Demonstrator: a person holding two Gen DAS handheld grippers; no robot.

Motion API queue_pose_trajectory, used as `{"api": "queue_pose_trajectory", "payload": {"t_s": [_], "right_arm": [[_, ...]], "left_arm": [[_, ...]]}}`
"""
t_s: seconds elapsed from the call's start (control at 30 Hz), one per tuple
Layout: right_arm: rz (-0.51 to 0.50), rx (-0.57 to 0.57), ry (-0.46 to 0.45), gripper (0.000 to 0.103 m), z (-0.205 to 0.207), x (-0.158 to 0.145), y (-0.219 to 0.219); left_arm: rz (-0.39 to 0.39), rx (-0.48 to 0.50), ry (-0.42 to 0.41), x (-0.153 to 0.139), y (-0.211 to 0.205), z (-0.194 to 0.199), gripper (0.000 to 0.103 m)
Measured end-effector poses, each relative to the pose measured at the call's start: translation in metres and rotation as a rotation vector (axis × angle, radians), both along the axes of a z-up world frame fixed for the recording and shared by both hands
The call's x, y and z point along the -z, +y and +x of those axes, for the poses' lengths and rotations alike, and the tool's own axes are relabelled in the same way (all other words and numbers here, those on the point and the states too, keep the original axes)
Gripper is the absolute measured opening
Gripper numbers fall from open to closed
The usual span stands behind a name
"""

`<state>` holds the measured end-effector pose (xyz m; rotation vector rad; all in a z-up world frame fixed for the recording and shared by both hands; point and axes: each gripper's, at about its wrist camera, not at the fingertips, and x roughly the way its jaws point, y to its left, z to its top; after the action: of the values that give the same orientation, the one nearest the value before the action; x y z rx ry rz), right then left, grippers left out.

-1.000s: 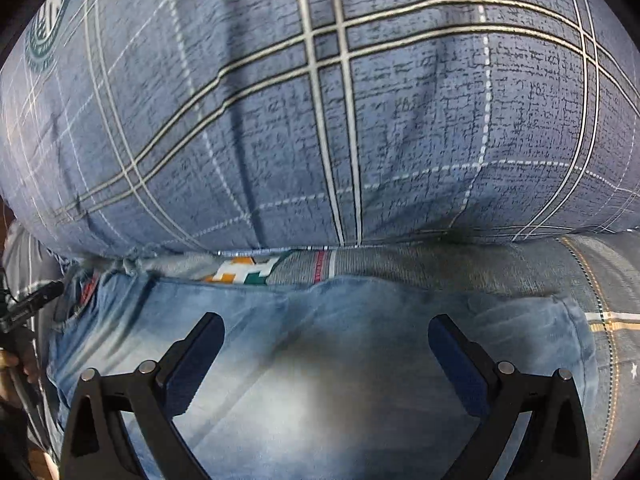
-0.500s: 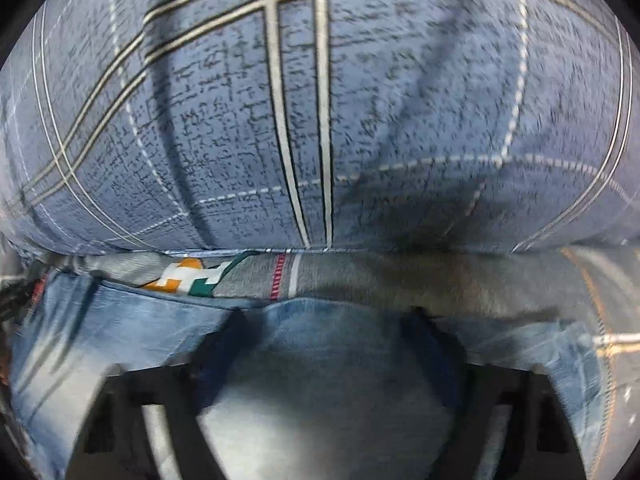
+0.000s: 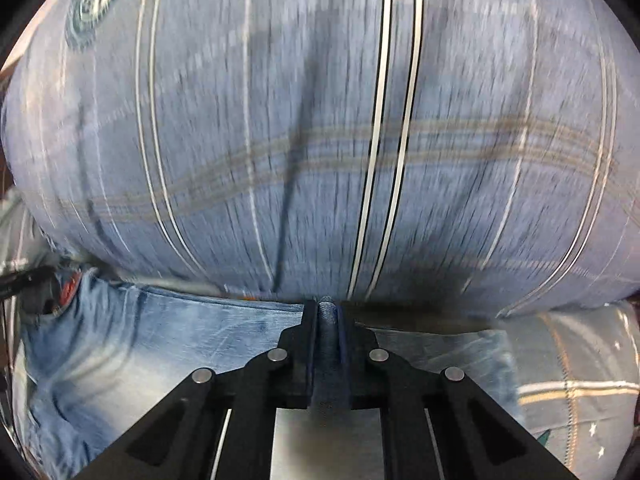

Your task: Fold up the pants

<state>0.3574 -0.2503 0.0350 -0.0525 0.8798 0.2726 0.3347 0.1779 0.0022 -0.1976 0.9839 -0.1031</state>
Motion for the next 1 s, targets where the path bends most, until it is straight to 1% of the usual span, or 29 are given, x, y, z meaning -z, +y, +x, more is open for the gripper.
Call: {"api": "queue_pose_trajectory", "payload": {"t_s": [0.1,0.17,0.27,0.33,0.43,0.5,0.53,0.57,0.63,0.67,0.73,0.8,0.9,1.0], "right_arm": [[0.019,0.01,-0.071,0.01,-0.004,-0.024,0.002],[0.031,0.014,-0.122,0.01,-0.01,-0.041,0.005],[0.05,0.01,-0.223,0.01,-0.029,-0.071,0.005],[0.054,-0.001,-0.26,0.01,-0.042,-0.083,0.004],[0.048,-0.026,-0.284,0.01,-0.068,-0.089,0.002],[0.043,-0.043,-0.289,0.01,-0.088,-0.088,0.0],[0.044,-0.049,-0.29,0.01,-0.097,-0.084,-0.002],[0.045,-0.054,-0.292,0.01,-0.108,-0.079,-0.006],[0.055,-0.065,-0.296,0.01,-0.14,-0.077,-0.02],[0.063,-0.068,-0.296,0.01,-0.152,-0.077,-0.029],[0.079,-0.079,-0.297,0.01,-0.181,-0.077,-0.039],[0.094,-0.089,-0.3,0.01,-0.205,-0.075,-0.045],[0.14,-0.093,-0.284,0.01,-0.247,-0.066,-0.054],[0.166,-0.097,-0.254,0.01,-0.281,-0.049,-0.058]], "left_arm": [[-0.03,0.004,-0.04,-0.015,0.002,-0.007,0.013],[-0.05,0.011,-0.066,-0.03,0.007,-0.017,0.013],[-0.08,0.02,-0.105,-0.051,0.012,-0.039,0.013],[-0.096,0.031,-0.127,-0.063,0.01,-0.055,0.013],[-0.123,0.049,-0.141,-0.082,0.006,-0.092,0.013],[-0.137,0.06,-0.153,-0.074,0.009,-0.107,0.013],[-0.153,0.07,-0.162,-0.078,0.008,-0.123,0.013],[-0.16,0.076,-0.168,-0.064,0.002,-0.128,0.013],[-0.174,0.094,-0.183,-0.067,0.001,-0.157,0.013],[-0.174,0.1,-0.188,-0.064,-0.006,-0.167,0.012],[-0.19,0.111,-0.196,-0.058,-0.006,-0.187,0.012],[-0.207,0.118,-0.196,-0.051,-0.01,-0.205,0.012],[-0.197,0.127,-0.188,-0.039,-0.012,-0.24,0.012],[-0.206,0.121,-0.162,-0.022,-0.012,-0.264,0.012]]}}
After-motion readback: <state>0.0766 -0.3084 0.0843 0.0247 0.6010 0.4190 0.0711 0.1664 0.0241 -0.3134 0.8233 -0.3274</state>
